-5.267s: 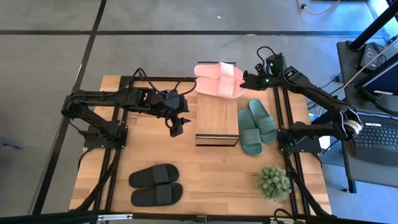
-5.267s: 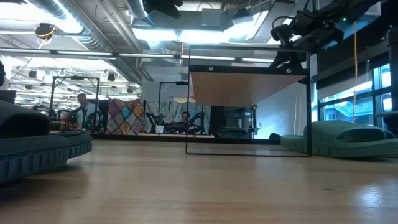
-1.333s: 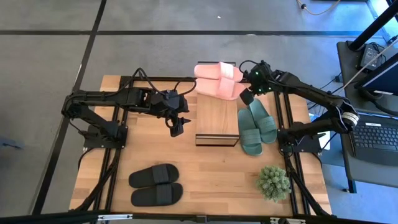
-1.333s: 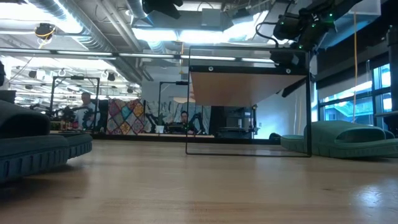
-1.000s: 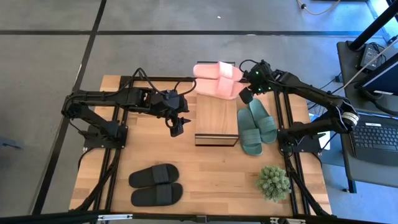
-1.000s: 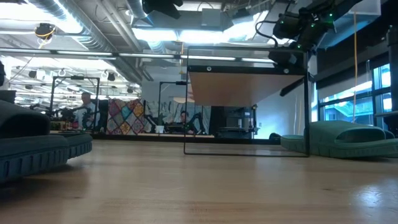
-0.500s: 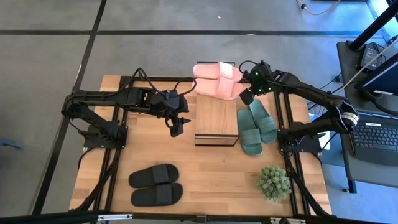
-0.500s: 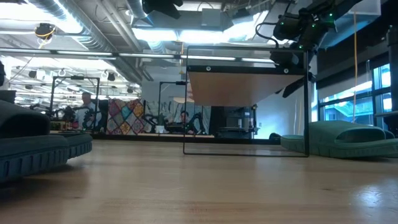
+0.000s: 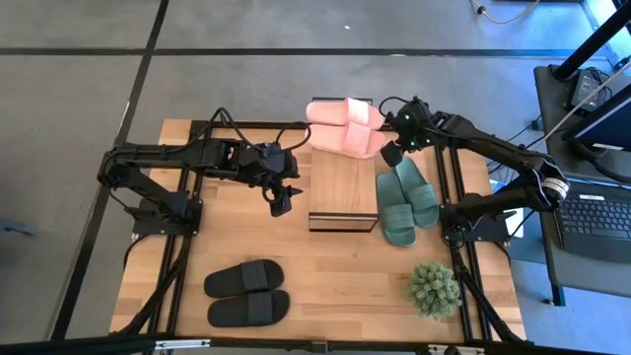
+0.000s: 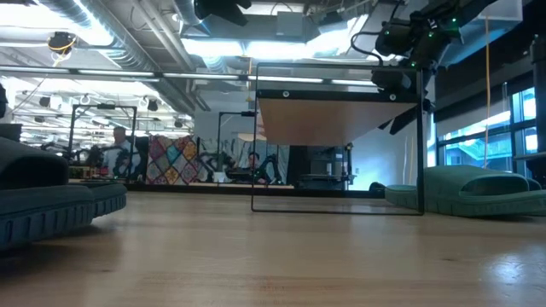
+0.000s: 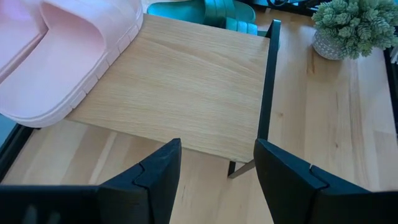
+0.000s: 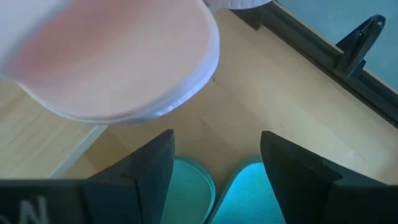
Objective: Pick and place slides into the shelf
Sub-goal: Put the pink slide on the shelf
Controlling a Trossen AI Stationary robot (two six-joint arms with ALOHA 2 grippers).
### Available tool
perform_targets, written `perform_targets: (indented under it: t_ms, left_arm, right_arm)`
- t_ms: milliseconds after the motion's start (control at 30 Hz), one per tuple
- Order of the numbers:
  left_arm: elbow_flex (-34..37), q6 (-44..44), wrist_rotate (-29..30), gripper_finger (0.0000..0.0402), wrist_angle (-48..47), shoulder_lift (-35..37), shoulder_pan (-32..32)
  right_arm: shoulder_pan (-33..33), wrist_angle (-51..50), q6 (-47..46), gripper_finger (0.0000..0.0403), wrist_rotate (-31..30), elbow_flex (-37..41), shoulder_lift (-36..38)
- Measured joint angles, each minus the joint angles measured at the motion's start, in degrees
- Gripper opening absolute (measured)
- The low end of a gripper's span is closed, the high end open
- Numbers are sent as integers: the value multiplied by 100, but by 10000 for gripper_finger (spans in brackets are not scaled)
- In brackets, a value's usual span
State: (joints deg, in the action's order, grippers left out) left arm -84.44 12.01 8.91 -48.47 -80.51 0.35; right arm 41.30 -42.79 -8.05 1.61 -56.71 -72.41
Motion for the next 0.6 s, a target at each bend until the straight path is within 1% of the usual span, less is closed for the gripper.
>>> perform_targets:
  t_ms: [367,600]
  left_arm:
    - [0,2,1,195,0,0,2]
    - [0,4,0,195,0,0,1]
  right_arm:
    - [2,15,-37,239,-156,-4,3]
    - [1,14,-53,239,-288,-259,5]
